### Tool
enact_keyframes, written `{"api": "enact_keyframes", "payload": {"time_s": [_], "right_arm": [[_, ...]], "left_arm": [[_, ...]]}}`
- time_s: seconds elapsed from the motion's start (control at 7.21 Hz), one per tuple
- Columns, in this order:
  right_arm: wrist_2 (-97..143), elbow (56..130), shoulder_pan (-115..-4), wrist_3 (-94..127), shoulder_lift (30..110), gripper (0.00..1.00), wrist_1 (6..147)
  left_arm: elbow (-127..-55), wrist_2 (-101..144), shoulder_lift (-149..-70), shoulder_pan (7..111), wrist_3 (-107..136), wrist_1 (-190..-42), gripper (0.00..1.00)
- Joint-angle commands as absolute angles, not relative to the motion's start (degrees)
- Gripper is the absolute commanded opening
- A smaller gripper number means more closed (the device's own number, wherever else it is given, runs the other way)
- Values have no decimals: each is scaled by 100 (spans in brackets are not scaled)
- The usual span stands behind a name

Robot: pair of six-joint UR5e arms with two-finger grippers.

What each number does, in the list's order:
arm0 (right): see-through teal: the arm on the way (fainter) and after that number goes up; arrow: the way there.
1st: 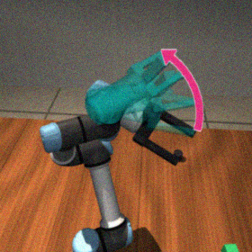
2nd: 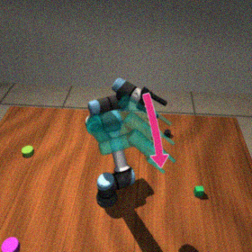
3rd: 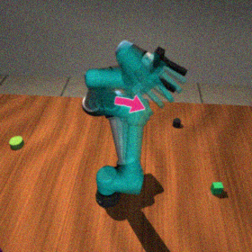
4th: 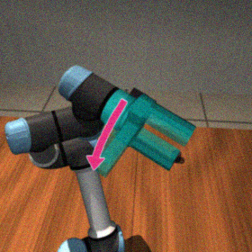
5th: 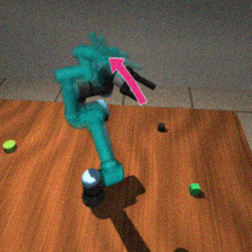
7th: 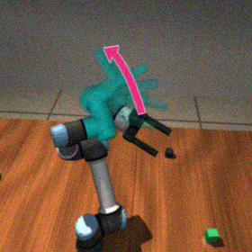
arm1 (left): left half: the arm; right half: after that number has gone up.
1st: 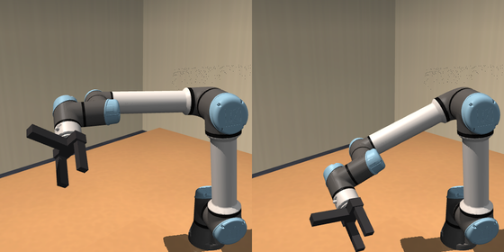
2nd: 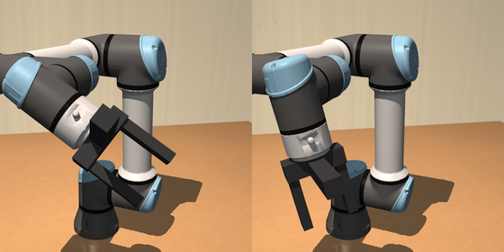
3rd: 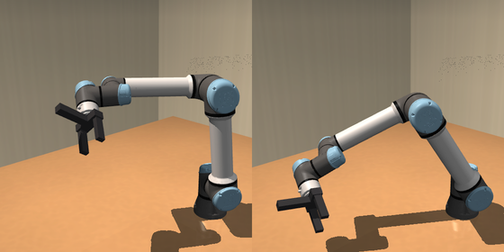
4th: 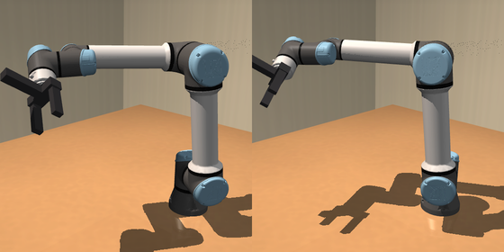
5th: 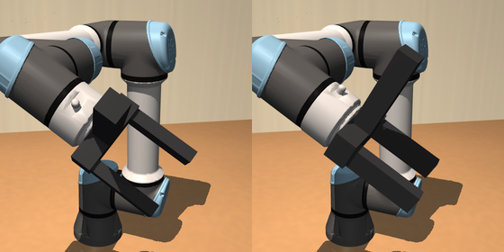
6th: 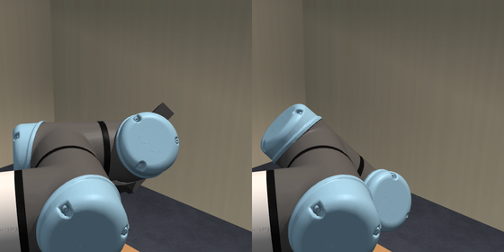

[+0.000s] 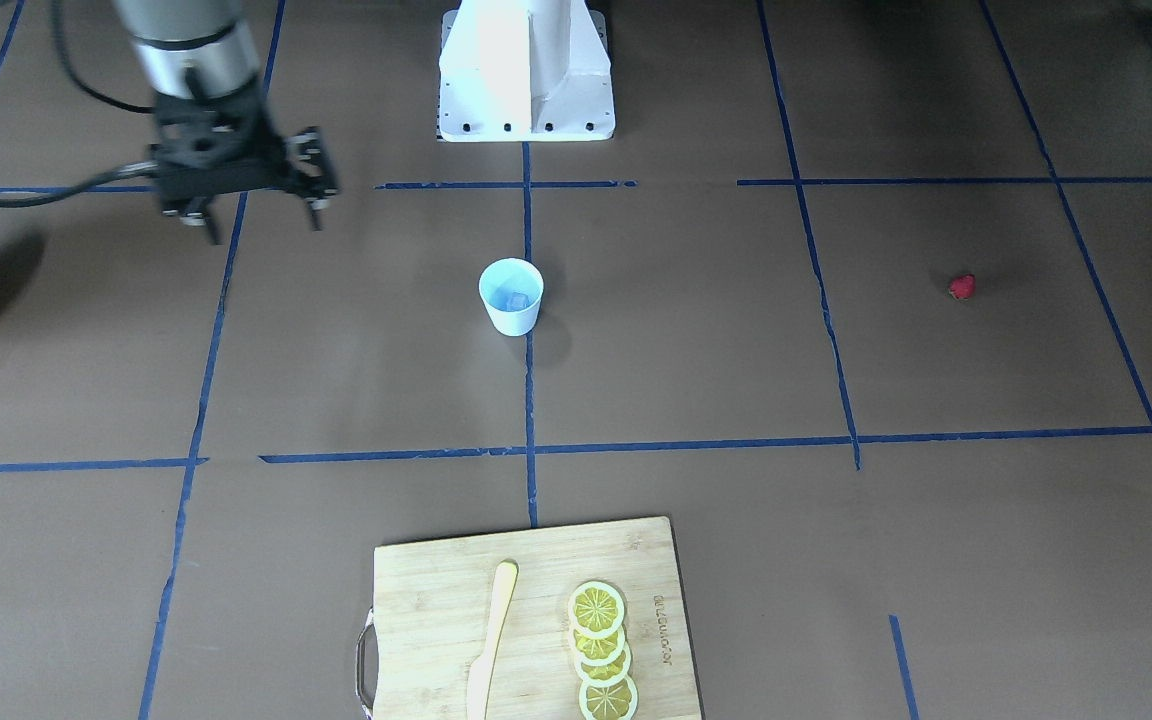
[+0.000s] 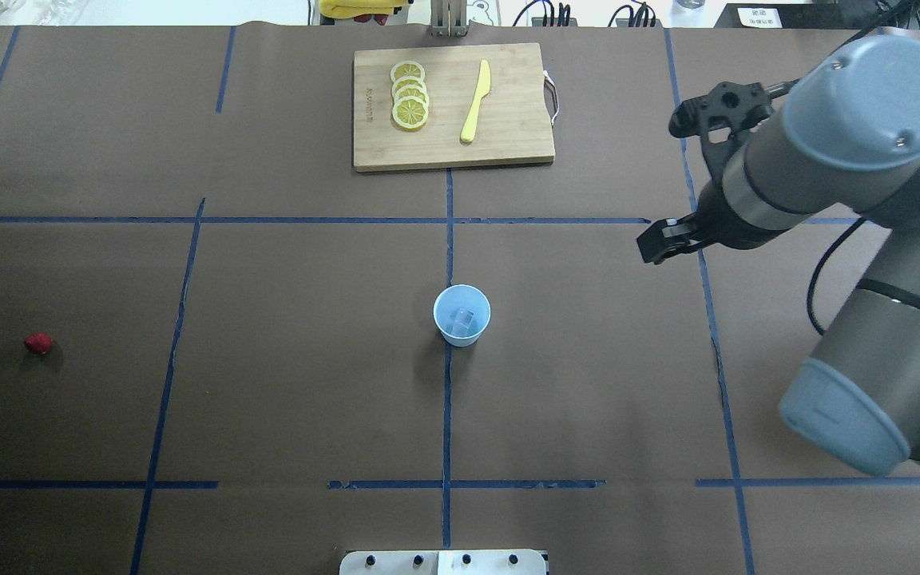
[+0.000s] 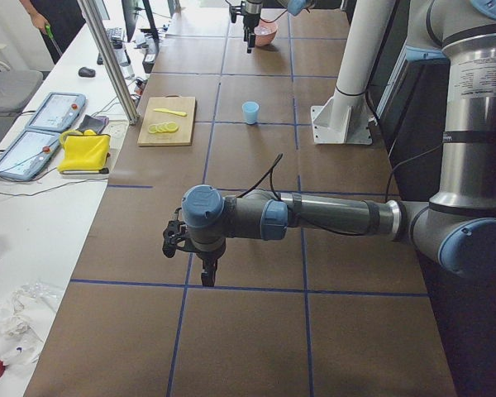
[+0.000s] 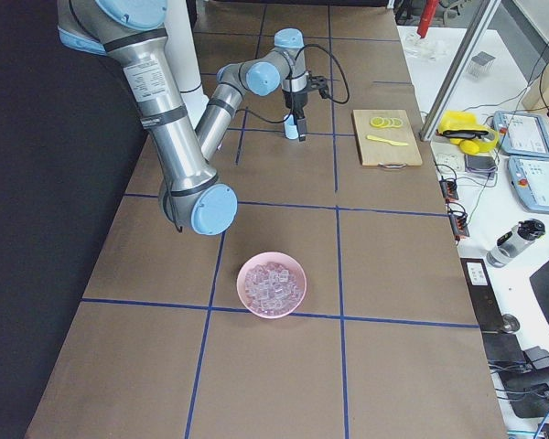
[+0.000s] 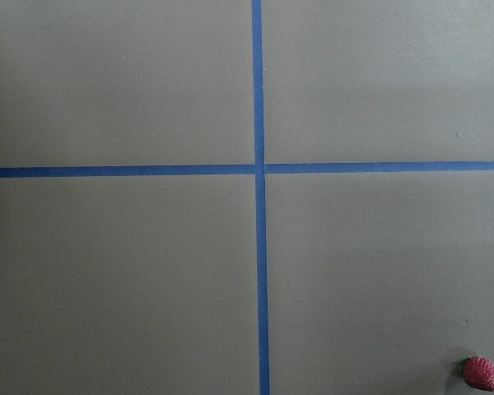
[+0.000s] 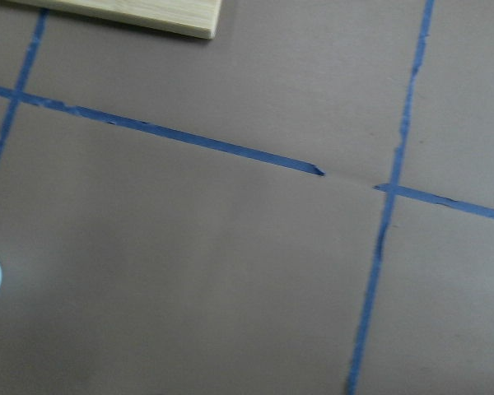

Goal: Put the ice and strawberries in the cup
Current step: 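Move the right gripper back over the pink ice bowl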

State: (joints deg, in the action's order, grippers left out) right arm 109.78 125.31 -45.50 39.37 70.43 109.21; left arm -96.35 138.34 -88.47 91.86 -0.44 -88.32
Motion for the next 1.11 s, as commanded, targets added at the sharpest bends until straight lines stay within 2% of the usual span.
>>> {"api": "enact_keyframes", "payload": {"time_s": [0.0,0.28,0.42,0.97], "right_arm": [[11468,12691,-5533,2335,8430,100,10288],[12038,12404,-6455,957,10021,100,8691],[12093,11879,-6843,227,10333,100,8240],[12515,10391,-7163,-281,10565,99,6885]], "left_arm": [[-9642,13834,-8851,9185,-44,-8842,100],[-9642,13834,-8851,9185,-44,-8850,100],[-9642,13834,-8851,9185,-44,-8851,100],[-9642,13834,-8851,9185,-44,-8859,100]]}}
